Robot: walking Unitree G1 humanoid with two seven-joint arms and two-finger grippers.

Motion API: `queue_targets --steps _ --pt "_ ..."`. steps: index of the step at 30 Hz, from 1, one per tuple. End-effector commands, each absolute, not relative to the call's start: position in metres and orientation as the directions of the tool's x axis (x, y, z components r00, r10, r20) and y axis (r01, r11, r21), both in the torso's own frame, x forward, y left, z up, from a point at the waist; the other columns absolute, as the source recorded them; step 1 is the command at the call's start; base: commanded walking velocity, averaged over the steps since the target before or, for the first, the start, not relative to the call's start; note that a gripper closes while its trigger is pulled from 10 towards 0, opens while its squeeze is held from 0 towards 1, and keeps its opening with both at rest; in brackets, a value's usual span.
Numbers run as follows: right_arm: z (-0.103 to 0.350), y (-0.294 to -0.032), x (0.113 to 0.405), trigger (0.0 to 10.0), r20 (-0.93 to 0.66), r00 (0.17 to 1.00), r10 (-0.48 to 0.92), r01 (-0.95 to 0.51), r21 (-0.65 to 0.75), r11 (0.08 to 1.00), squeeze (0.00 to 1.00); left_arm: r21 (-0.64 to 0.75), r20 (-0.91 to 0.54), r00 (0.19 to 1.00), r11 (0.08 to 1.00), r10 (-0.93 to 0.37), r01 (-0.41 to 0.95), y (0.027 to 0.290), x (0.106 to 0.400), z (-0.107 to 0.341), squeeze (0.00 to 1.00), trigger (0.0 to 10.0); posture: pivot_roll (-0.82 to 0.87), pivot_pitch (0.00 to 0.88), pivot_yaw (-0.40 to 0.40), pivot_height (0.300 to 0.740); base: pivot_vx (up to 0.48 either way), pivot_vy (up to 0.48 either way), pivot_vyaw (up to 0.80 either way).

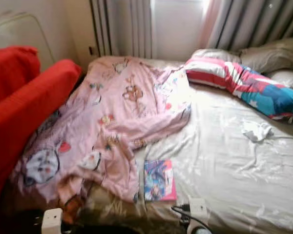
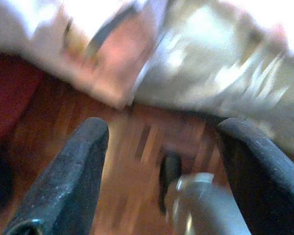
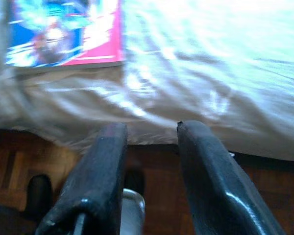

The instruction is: Clean up the room

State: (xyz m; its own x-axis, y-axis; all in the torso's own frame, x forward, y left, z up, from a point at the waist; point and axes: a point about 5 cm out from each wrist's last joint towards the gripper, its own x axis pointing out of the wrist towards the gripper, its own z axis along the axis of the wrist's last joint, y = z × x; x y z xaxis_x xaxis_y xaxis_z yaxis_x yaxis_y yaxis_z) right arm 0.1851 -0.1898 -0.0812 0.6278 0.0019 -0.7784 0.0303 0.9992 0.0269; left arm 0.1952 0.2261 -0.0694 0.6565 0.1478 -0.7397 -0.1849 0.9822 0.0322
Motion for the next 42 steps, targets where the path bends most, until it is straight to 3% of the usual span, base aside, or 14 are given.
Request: queue_targets --steps 1,2,3,4,12,22,30,42 --pt "-0.076 -0.188 0.195 10.0 -0.757 0.654 0.011 0.018 0.03 0.999 0.0 0.019 -0.748 0.651 0.985 0.129 -0.174 0.22 0.194 -0.072 0.0 10.0 0.06 0.016 -0.002 0.74 0.0 0.0 0.8" --pt "-0.076 -0.188 0.195 10.0 -0.757 0.654 0.011 0.018 0.03 0.999 0.0 0.019 -0.748 0.651 0.985 0.129 -0.174 0.22 0.194 -0.072 0.0 10.0 0.06 0.016 -0.002 0.74 0.0 0.0 0.8" --pt "-0.063 -0.172 0.222 10.0 -0.707 0.706 0.047 -0.012 0.054 0.998 0.0 0.018 -0.74 0.66 0.985 0.127 -0.169 0.219 0.197 -0.07 0.0 10.0 0.06 0.018 -0.001 0.74 0.0 0.0 0.8" --pt "-0.057 -0.166 0.232 10.0 -0.686 0.726 0.059 -0.017 0.067 0.998 0.0 0.016 -0.732 0.67 0.986 0.125 -0.167 0.219 0.2 -0.068 0.0 10.0 0.06 0.018 -0.001 0.74 0.0 0.0 0.8" --pt "-0.047 -0.16 0.245 10.0 -0.628 0.769 0.121 -0.063 0.114 0.991 0.0 0.001 -0.664 0.735 0.983 0.139 -0.186 0.223 0.216 -0.056 0.0 10.0 0.05 0.047 0.004 0.74 0.0 0.0 0.0" --pt "-0.013 -0.156 0.277 10.0 -0.395 0.914 0.093 -0.078 0.055 0.995 0.0 -0.03 -0.334 0.938 0.993 0.095 -0.112 0.217 0.277 0.0 0.0 10.0 0.04 0.136 0.017 0.74 0.0 0.0 0.0" --pt "-0.018 -0.167 0.274 10.0 -0.446 0.895 -0.005 0.075 0.137 0.988 0.0 -0.046 -0.26 0.961 0.993 0.094 -0.11 0.207 0.282 0.008 0.0 10.0 0.05 0.143 -0.014 0.74 0.0 0.0 0.0" --pt "-0.017 -0.157 0.278 10.0 -0.476 0.876 0.085 -0.032 0.119 0.992 0.0 -0.045 -0.217 0.971 0.992 0.105 -0.117 0.209 0.279 0.012 0.0 10.0 0.07 0.146 -0.02 0.68 0.0 0.0 0.0"
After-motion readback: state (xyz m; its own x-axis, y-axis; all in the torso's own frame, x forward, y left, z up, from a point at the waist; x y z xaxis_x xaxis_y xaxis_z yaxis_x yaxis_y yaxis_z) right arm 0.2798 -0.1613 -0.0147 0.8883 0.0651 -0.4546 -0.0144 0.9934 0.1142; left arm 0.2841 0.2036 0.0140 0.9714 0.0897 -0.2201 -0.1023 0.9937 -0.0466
